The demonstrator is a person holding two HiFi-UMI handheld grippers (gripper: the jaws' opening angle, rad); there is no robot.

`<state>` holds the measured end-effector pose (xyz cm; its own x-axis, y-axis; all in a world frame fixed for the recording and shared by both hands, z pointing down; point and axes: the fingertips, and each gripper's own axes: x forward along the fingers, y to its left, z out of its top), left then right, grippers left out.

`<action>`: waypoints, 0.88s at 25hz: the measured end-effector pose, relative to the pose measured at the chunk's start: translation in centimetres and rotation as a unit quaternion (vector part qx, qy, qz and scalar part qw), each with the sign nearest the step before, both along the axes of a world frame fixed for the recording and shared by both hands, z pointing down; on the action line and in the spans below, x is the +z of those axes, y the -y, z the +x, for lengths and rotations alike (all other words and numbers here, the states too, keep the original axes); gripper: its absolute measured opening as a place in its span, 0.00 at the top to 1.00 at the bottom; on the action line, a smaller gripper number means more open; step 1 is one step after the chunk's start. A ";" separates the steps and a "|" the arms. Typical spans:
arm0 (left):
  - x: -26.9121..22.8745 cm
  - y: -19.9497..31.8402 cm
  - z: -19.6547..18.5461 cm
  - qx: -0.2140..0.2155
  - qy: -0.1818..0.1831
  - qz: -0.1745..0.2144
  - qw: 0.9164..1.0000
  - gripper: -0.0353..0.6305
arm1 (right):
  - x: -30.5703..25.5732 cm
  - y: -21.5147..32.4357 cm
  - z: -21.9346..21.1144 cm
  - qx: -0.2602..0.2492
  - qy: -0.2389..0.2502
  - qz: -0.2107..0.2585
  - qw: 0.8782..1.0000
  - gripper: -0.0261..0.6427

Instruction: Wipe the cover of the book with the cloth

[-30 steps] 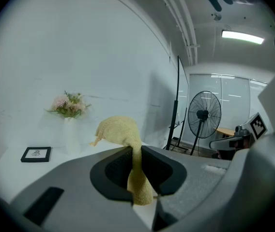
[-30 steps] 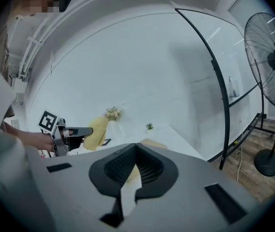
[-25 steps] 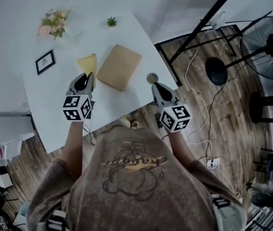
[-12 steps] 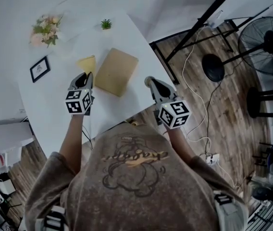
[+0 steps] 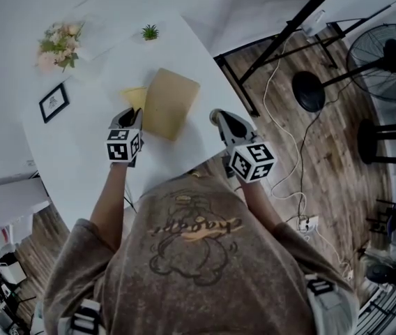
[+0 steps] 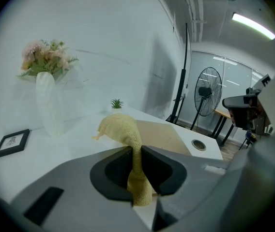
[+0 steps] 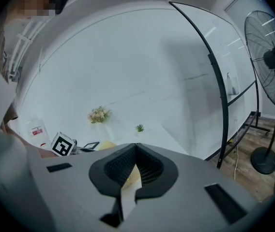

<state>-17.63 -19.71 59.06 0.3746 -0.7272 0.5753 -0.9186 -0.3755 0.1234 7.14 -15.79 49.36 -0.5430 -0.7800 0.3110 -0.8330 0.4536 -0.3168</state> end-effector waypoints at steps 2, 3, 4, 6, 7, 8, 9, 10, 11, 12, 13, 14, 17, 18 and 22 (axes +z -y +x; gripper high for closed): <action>0.3 0.0 0.6 0.007 0.001 -0.004 1.000 0.88 | 0.1 0.1 -0.2 -0.001 0.000 -0.002 1.000 0.96; 0.4 -0.1 0.8 0.010 0.003 -0.006 1.000 0.88 | 0.1 0.0 -0.3 -0.002 -0.001 -0.003 1.000 0.96; 0.5 -0.2 1.1 0.012 0.005 -0.008 1.000 0.88 | 0.2 0.0 -0.3 -0.002 -0.002 -0.004 1.000 0.96; 0.7 -0.3 1.4 0.018 0.010 -0.009 1.000 0.88 | 0.4 -0.1 -0.4 -0.002 -0.002 -0.005 1.000 0.96; 0.7 -0.3 1.5 0.022 0.013 -0.009 1.000 0.88 | 0.5 -0.2 -0.4 -0.002 -0.003 -0.006 1.000 0.96; 0.8 -0.4 1.6 0.025 0.016 -0.009 1.000 0.88 | 0.5 -0.2 -0.5 -0.002 -0.003 -0.007 1.000 0.96; 0.8 -0.4 1.7 0.028 0.018 -0.010 0.999 0.87 | 0.6 -0.2 -0.5 -0.002 -0.004 -0.008 1.000 0.96; 0.8 -0.5 1.8 0.030 0.017 -0.013 0.999 0.88 | 0.7 -0.3 -0.5 -0.001 -0.004 -0.008 1.000 0.96; 0.8 -0.6 1.9 0.032 0.015 -0.015 0.999 0.88 | 0.7 -0.4 -0.5 0.000 -0.004 -0.008 1.000 0.96; 0.7 -0.7 2.2 0.036 0.012 -0.018 0.999 0.88 | 0.6 -0.5 -0.5 0.001 -0.004 -0.008 1.000 0.96; 0.7 -0.9 2.5 0.040 0.009 -0.021 0.999 0.88 | 0.5 -0.6 -0.5 0.003 -0.004 -0.008 1.000 0.96; 0.6 -1.1 2.8 0.046 0.007 -0.023 0.999 0.88 | 0.5 -0.6 -0.4 0.005 -0.004 -0.008 1.000 0.96; 0.7 -1.7 3.7 0.058 0.000 -0.032 0.998 0.88 | 0.5 -0.8 -0.2 0.009 -0.004 -0.007 1.000 0.96; 0.8 -1.9 4.1 0.061 -0.006 -0.036 0.997 0.88 | 0.5 -0.8 -0.1 0.011 -0.003 -0.007 1.000 0.96; 0.8 -3.2 6.2 0.085 -0.017 -0.045 0.995 0.88 | 0.4 -1.3 0.1 0.016 -0.002 -0.006 1.000 0.96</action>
<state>-11.45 -16.48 59.86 0.5086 -0.5976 0.6198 -0.8373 -0.5110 0.1944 7.26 -14.45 49.77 -0.5157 -0.7933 0.3235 -0.8488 0.4218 -0.3188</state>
